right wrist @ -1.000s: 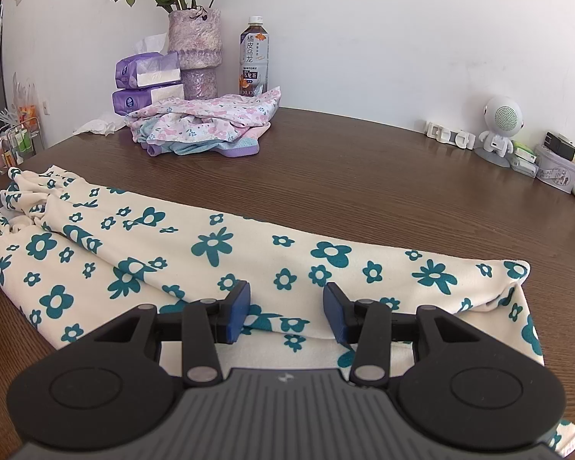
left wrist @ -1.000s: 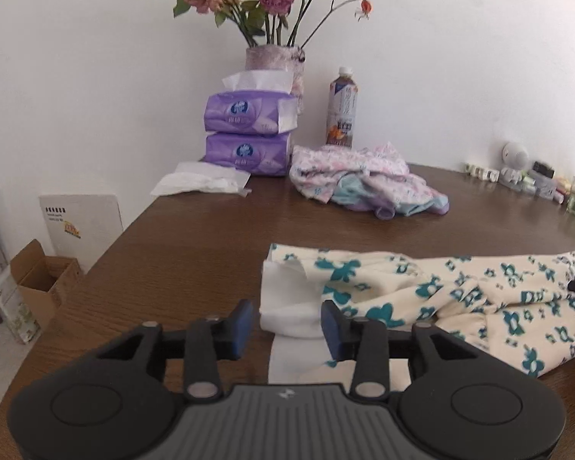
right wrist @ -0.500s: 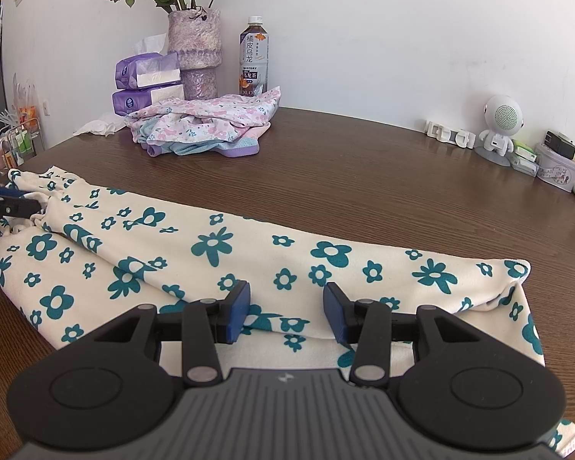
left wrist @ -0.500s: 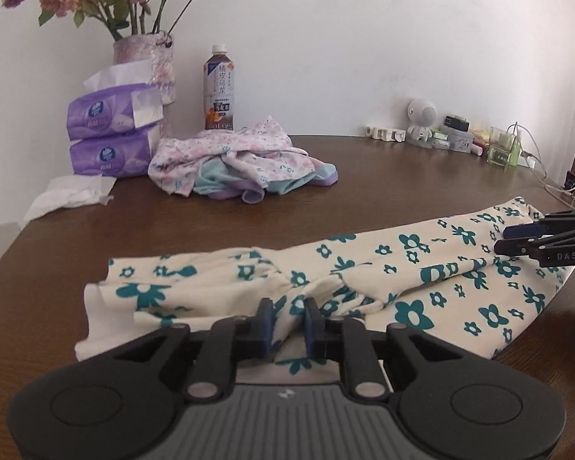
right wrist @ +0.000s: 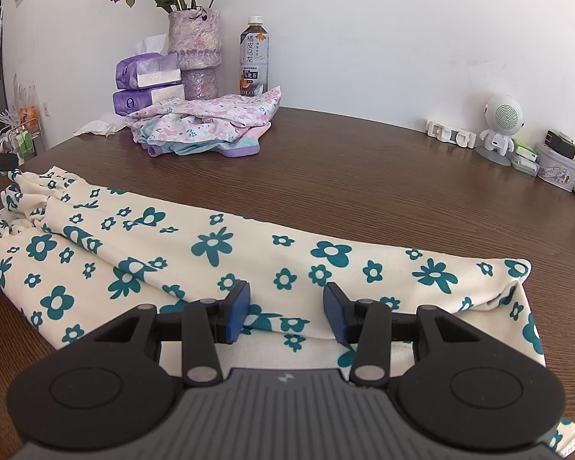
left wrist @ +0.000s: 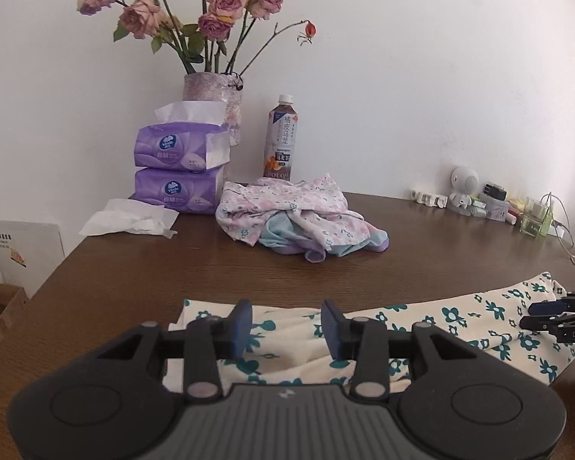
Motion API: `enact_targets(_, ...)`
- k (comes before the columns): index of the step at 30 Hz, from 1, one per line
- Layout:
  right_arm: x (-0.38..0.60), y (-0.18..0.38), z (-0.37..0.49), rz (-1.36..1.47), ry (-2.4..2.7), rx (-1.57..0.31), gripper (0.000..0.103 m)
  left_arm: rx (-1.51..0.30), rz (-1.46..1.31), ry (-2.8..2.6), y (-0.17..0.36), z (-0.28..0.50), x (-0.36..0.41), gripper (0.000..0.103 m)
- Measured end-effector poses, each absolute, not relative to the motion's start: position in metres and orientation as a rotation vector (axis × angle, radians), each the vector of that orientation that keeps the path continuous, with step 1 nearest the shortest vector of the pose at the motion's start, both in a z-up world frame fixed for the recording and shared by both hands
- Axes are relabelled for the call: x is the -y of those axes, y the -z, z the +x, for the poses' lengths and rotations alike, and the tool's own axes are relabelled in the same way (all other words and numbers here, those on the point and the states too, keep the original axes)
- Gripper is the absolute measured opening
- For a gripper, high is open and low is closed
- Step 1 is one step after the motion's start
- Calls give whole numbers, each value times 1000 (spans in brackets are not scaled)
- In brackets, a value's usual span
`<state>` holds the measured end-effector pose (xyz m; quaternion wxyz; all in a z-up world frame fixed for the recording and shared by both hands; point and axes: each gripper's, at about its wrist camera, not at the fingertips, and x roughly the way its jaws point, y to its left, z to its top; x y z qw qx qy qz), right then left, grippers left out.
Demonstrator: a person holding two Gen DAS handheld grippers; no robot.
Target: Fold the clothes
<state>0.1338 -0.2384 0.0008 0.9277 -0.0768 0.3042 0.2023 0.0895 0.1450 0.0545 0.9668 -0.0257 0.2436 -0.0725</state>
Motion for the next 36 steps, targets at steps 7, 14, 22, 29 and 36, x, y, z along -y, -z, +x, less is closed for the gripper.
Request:
enact_targets(7, 238, -1, 134, -154, -416, -625, 43, -612, -82, 71, -27, 104, -164, 23)
enact_targets(14, 238, -1, 134, -151, -417, -626, 43, -559, -132, 3, -40, 95, -192, 20)
enact_targets(22, 238, -1, 134, -151, -417, -626, 43, -587, -70, 110, -48, 144, -184, 44)
enact_targets(29, 238, -1, 134, -152, -417, -625, 43, -689, -14, 176, -29, 169, -188, 23)
enact_targets(36, 239, -1, 135, -152, -417, -625, 43, -751, 109, 199, -36, 147, -192, 1)
